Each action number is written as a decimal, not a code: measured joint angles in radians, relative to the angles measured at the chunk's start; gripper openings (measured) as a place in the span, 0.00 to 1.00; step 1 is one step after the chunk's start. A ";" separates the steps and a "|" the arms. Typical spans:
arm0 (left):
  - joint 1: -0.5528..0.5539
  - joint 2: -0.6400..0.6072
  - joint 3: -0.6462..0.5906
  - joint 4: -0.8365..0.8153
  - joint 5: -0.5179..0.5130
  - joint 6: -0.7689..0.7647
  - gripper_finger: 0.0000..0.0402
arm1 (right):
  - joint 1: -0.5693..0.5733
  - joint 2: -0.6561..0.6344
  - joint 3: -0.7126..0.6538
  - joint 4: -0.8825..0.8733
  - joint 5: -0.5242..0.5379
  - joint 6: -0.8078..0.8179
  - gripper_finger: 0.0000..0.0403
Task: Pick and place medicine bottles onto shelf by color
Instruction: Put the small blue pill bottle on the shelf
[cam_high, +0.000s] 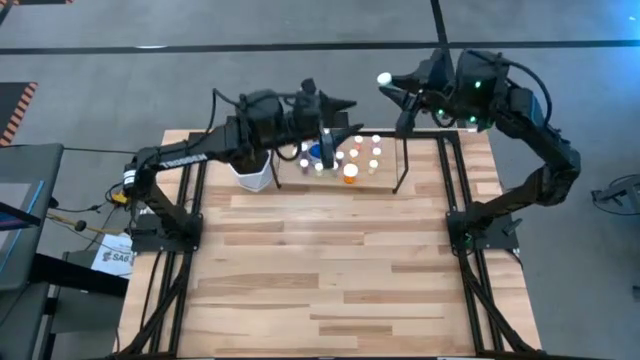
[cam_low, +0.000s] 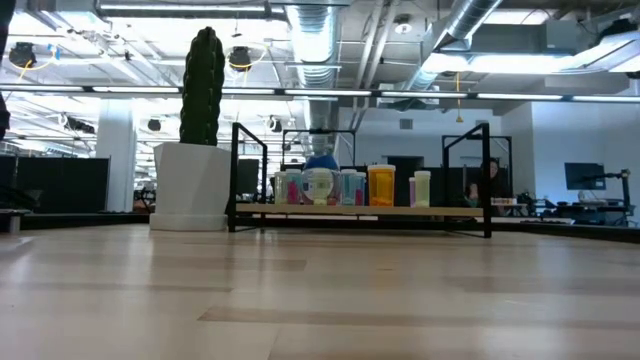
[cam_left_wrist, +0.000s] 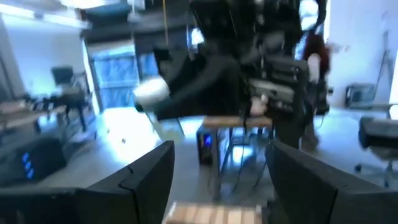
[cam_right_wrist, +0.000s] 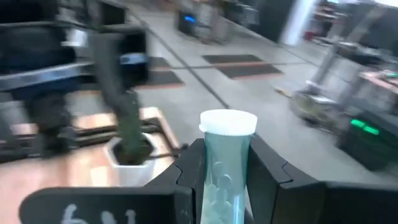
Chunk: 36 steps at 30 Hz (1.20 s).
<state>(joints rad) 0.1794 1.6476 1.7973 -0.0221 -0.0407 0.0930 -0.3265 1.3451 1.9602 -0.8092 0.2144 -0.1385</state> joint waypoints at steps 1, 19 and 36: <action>0.010 0.006 0.001 0.032 0.020 -0.003 0.60 | -0.021 -0.002 0.000 0.009 -0.067 -0.008 0.25; 0.014 0.106 0.000 0.250 -0.036 -0.106 0.60 | -0.098 0.067 0.000 0.140 -0.662 -0.019 0.25; -0.023 0.106 0.000 0.235 -0.017 -0.108 0.29 | -0.072 0.069 0.000 0.127 -0.666 0.008 0.25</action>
<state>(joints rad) 0.1562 1.7535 1.7973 0.2125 -0.0574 -0.0148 -0.3988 1.4138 1.9602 -0.6827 -0.4520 -0.1308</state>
